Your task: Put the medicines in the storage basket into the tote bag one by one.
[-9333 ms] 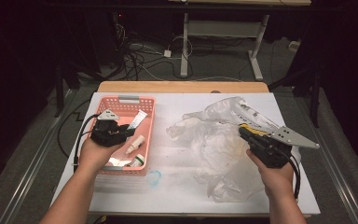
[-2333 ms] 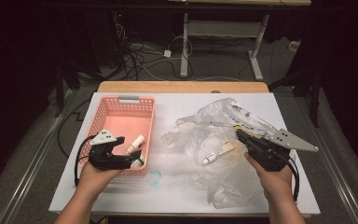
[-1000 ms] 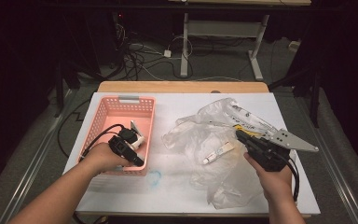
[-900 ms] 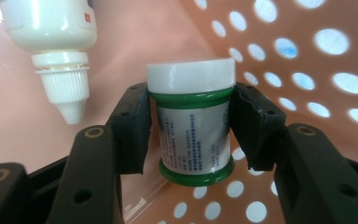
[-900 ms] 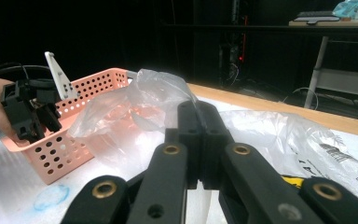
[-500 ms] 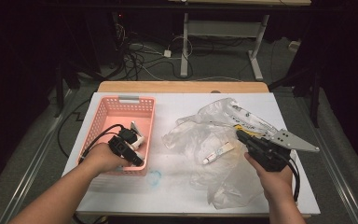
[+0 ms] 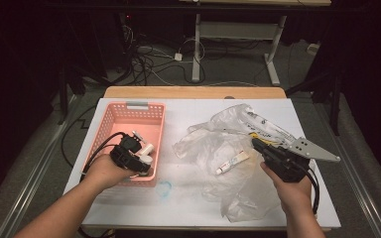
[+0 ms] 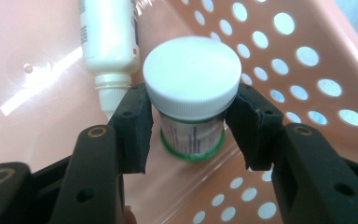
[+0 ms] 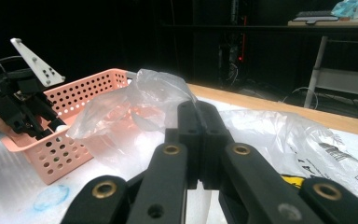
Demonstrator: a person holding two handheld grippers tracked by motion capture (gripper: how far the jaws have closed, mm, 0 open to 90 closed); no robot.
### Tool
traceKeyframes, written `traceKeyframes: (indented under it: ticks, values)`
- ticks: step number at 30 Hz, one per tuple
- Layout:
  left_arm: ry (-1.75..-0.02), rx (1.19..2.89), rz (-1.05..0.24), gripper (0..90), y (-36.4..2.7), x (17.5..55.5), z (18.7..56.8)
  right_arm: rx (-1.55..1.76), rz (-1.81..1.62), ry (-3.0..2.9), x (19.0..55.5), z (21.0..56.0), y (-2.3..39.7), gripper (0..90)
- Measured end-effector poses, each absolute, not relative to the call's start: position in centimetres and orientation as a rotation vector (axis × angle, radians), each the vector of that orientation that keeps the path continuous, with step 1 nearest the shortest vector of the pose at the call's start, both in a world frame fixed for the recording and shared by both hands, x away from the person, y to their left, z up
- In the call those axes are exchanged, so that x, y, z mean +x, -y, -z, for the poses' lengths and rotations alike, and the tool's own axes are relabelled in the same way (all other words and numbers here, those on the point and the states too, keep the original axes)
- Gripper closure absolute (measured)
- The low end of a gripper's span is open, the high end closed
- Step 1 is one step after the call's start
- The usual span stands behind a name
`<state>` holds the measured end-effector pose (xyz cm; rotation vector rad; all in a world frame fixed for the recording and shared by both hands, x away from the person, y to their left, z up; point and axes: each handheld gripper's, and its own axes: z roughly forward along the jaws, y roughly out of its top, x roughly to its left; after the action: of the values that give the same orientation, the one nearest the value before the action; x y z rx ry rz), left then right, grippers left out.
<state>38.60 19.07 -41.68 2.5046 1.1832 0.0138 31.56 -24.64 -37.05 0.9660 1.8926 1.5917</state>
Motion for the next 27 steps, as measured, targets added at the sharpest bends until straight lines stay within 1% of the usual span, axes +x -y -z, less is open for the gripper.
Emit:
traceKeyframes:
  ticks: [6, 10, 15, 23, 27]
  values:
    - [-1.165, 2.412, -0.072, 50.7, -20.0, 37.9, 41.2, 0.966, -1.591, -1.893, 31.5, 37.0, 24.6, 90.0]
    - [-1.163, 2.313, -0.102, 50.7, -20.9, 37.1, 41.2, 0.966, -1.591, -1.893, 31.5, 37.1, 24.6, 90.0]
    - [-1.130, 2.247, -0.157, 50.7, -21.7, 36.2, 41.2, 0.962, -1.590, -1.896, 31.6, 37.1, 24.5, 90.0]
    - [-1.062, 2.159, -0.259, 50.7, -21.8, 35.0, 41.1, 0.963, -1.586, -1.897, 31.6, 37.1, 24.5, 90.0]
    - [-1.041, 2.122, -0.264, 50.7, -21.8, 34.8, 41.1, 0.960, -1.585, -1.897, 31.6, 37.1, 24.4, 90.0]
